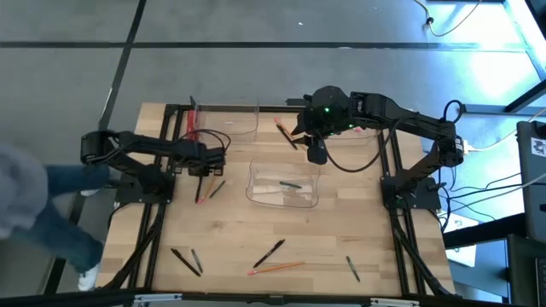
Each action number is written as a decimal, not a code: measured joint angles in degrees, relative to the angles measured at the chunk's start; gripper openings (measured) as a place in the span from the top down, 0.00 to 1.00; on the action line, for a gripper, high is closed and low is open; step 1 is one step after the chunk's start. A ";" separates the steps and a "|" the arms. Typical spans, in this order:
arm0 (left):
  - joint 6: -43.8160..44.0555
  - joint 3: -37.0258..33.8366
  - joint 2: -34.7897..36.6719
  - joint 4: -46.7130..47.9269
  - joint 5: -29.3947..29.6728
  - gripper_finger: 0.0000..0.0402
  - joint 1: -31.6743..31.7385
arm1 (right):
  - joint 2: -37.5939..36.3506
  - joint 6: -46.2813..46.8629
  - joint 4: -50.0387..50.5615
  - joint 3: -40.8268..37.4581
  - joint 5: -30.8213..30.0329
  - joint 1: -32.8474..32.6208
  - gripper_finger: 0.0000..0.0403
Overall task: Sort crayons/erasers/pens/pencils in bins
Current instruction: Put the black pen into the top left transparent bin
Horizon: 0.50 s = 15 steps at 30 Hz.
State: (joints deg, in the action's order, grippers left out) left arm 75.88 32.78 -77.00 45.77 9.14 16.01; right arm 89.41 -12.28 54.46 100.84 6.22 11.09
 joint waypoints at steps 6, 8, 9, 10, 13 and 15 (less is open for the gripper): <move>-0.01 -0.20 4.50 -0.06 -0.73 0.96 -0.02 | 0.00 0.08 0.02 0.00 0.00 -0.01 0.72; -0.03 -0.18 6.14 -0.18 -0.45 0.96 -0.02 | 0.00 0.05 0.03 0.00 -0.04 -0.02 0.72; -0.29 -0.16 7.01 -0.13 -0.39 0.96 -0.03 | 0.00 0.05 0.04 0.00 -0.04 -0.02 0.72; -0.83 -0.16 7.90 -0.23 -0.39 0.96 -0.04 | 0.00 0.05 0.04 0.00 -0.05 -0.02 0.72; -2.07 -0.16 11.01 -0.31 -0.28 0.96 -0.02 | 0.00 0.05 0.04 0.00 -0.06 -0.02 0.72; -2.99 -0.12 13.22 -0.55 -0.25 0.96 -0.02 | 0.00 0.05 0.04 0.00 -0.07 -0.02 0.72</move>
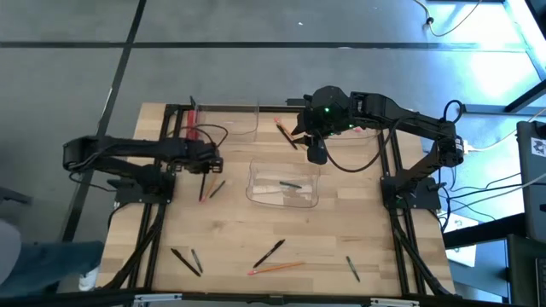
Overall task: Sort crayons/erasers/pens/pencils in bins
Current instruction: Put the black pen into the top left transparent bin
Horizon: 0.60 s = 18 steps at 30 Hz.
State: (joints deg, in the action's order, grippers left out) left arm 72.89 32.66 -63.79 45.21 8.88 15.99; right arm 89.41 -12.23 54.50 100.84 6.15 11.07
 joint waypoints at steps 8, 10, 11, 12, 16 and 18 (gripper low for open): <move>-4.64 0.09 9.31 -4.80 0.25 0.96 0.00 | 0.00 -0.02 0.00 0.00 0.00 0.00 0.72; -6.55 0.09 11.31 -7.61 0.36 0.96 0.00 | 0.00 -0.01 0.00 0.00 0.00 0.01 0.72; -7.57 0.11 12.02 -9.36 0.50 0.96 0.00 | 0.00 -0.02 -0.02 0.00 0.00 0.00 0.72; -8.73 0.14 12.72 -11.02 0.77 0.96 0.00 | 0.00 -0.02 0.00 0.00 0.00 0.02 0.72; -14.38 0.14 14.81 -18.50 2.41 0.96 0.00 | 0.00 -0.02 -0.02 0.00 0.00 0.00 0.72; -18.20 0.16 15.31 -22.62 3.34 0.96 0.25 | 0.00 -0.02 -0.02 0.00 -0.02 0.00 0.72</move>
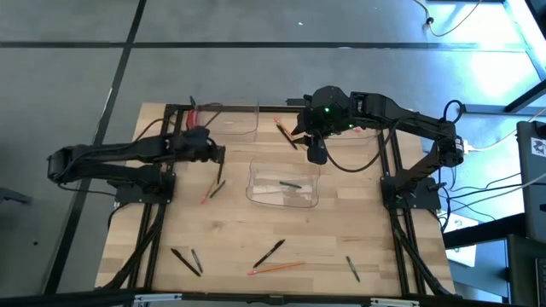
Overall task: Sort crayons/erasers/pens/pencils in bins
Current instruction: Put the black pen into the top left transparent bin
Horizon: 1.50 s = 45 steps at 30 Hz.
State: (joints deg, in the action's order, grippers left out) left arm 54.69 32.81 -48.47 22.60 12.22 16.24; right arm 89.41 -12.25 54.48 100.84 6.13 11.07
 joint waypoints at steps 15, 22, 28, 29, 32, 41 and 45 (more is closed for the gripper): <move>-34.08 4.74 -0.07 -14.94 0.35 0.96 14.16 | 0.02 0.00 -0.30 0.00 -0.02 0.00 0.72; -53.24 10.13 -4.88 -14.46 -3.02 0.96 22.99 | 0.02 -0.01 -0.74 0.00 -0.03 0.00 0.72; -62.39 10.54 -12.79 -14.02 -7.10 0.96 27.73 | 0.02 0.00 -0.72 0.00 -0.04 0.00 0.72; -63.48 10.54 -14.10 -14.03 -7.11 0.96 28.18 | 0.02 0.00 -0.72 0.00 -0.03 0.00 0.72; -66.96 10.54 -17.91 -14.42 -7.17 0.96 28.99 | 0.02 0.00 -0.70 0.00 -0.04 0.00 0.72; -68.94 10.54 -27.01 -14.59 -7.27 0.96 29.23 | 0.02 0.00 -0.68 0.00 -0.04 0.02 0.72; -68.99 10.54 -29.95 -14.57 -7.25 0.96 29.23 | 0.02 0.00 -0.68 0.00 -0.04 0.01 0.72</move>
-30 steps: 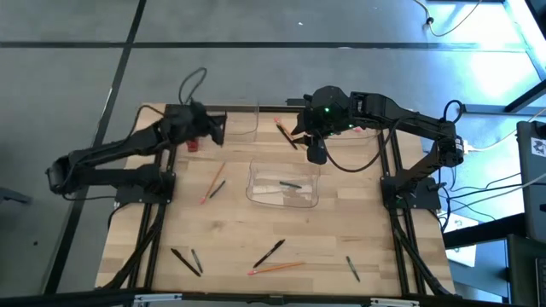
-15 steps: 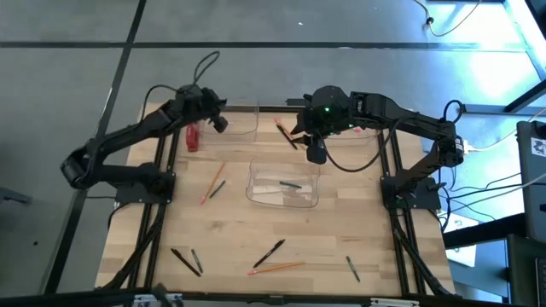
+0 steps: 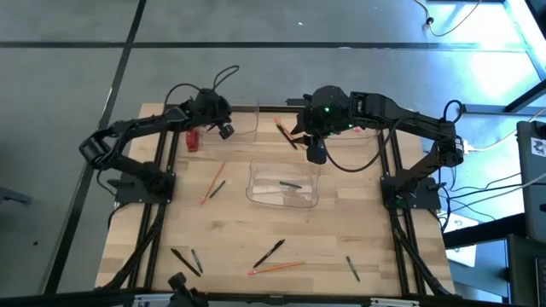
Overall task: Sort crayons/erasers/pens/pencils in bins
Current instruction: Put the black pen into the top left transparent bin
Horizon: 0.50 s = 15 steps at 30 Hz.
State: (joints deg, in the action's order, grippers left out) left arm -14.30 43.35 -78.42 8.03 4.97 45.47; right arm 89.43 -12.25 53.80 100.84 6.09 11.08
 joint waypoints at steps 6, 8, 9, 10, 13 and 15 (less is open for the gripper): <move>-1.39 0.00 -2.43 -0.02 0.00 0.96 0.00 | 0.00 0.00 0.02 0.00 0.00 0.01 0.72; -1.43 0.00 -3.30 -0.02 -0.04 0.96 0.00 | 0.01 0.00 0.02 0.00 -0.01 -0.01 0.72; -1.43 0.00 -3.78 0.02 -0.09 0.96 0.00 | 0.02 0.00 0.02 0.00 0.00 -0.01 0.72; -1.47 0.00 -4.32 -0.04 -0.14 0.96 0.00 | 0.02 0.00 0.02 0.00 0.00 0.00 0.72; -1.47 0.00 -5.97 0.03 -0.20 0.96 0.00 | 0.02 0.00 0.02 0.00 0.00 0.00 0.72; -1.44 0.00 -6.72 0.02 -0.20 0.96 0.00 | 0.02 0.00 0.02 0.00 0.00 0.01 0.72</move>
State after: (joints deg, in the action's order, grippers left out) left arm -15.74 43.35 -85.14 8.05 4.78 45.47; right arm 89.45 -12.25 53.82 100.84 6.09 11.09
